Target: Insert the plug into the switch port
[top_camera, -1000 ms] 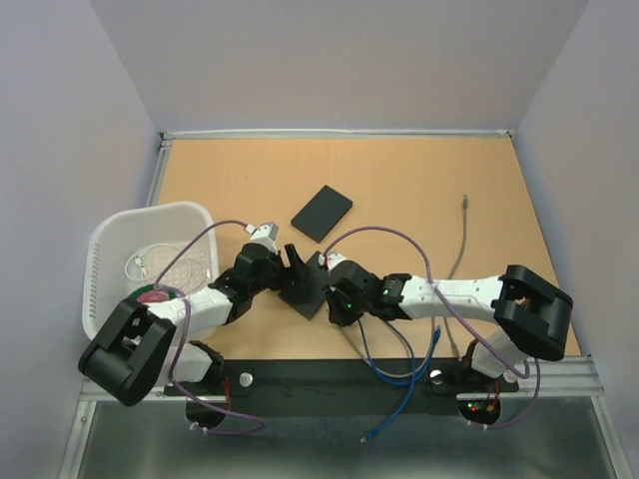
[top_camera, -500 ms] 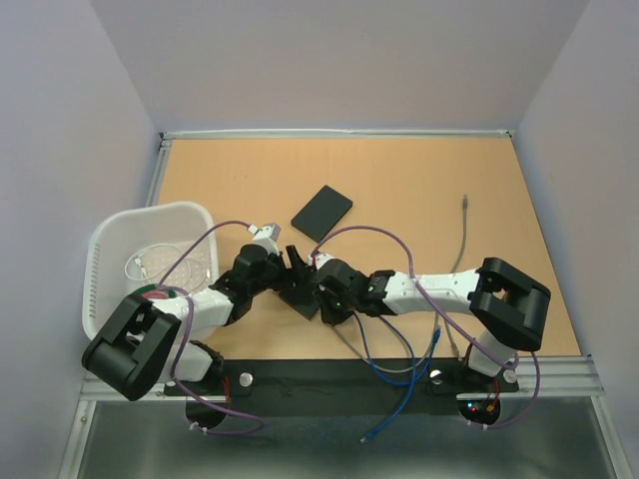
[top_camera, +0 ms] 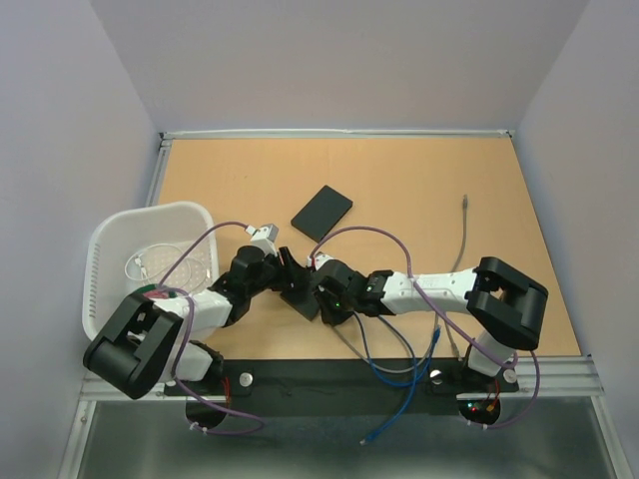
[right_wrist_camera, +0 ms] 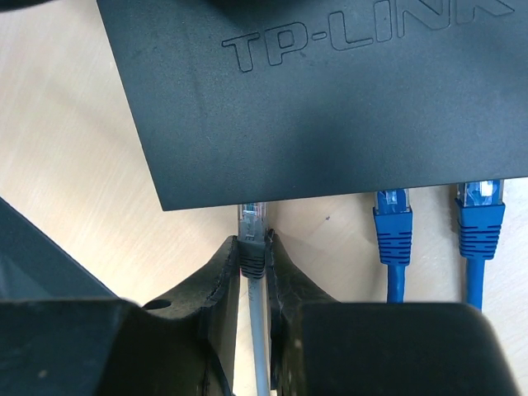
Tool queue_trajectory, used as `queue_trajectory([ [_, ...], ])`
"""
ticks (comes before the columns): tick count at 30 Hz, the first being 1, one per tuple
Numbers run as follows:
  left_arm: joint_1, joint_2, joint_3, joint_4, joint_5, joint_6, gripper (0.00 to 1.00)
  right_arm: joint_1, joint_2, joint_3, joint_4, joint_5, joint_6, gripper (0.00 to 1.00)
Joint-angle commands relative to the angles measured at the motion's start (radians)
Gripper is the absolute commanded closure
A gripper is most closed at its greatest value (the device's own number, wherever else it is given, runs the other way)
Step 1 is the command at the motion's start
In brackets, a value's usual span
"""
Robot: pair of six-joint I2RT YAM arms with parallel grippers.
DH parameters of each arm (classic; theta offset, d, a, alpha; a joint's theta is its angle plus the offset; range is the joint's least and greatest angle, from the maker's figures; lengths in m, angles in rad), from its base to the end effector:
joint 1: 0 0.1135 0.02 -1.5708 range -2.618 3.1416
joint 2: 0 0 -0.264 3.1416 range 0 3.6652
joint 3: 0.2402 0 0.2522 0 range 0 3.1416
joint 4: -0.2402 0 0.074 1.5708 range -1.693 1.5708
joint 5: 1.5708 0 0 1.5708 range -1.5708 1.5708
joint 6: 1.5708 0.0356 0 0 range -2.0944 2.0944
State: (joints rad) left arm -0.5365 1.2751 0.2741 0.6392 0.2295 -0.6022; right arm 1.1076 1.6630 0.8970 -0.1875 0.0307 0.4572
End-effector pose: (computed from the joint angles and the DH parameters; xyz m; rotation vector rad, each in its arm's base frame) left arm 0.1913 -0.1232 0.1537 0.0955 2.0485 -0.9597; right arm 0.1466 0.2910 0.1604 -0.8270 2.4932 0.5618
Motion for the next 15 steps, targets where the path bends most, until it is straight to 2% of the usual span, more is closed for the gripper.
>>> queue_trajectory([
  [1,-0.002,0.003,-0.006,0.071,0.065,0.002,0.47,0.008,0.007,0.042,0.007,0.043,0.000,1.00],
  [15,0.012,0.035,-0.006,0.079,0.060,-0.008,0.54,0.015,0.021,0.102,0.003,-0.014,-0.008,1.00],
])
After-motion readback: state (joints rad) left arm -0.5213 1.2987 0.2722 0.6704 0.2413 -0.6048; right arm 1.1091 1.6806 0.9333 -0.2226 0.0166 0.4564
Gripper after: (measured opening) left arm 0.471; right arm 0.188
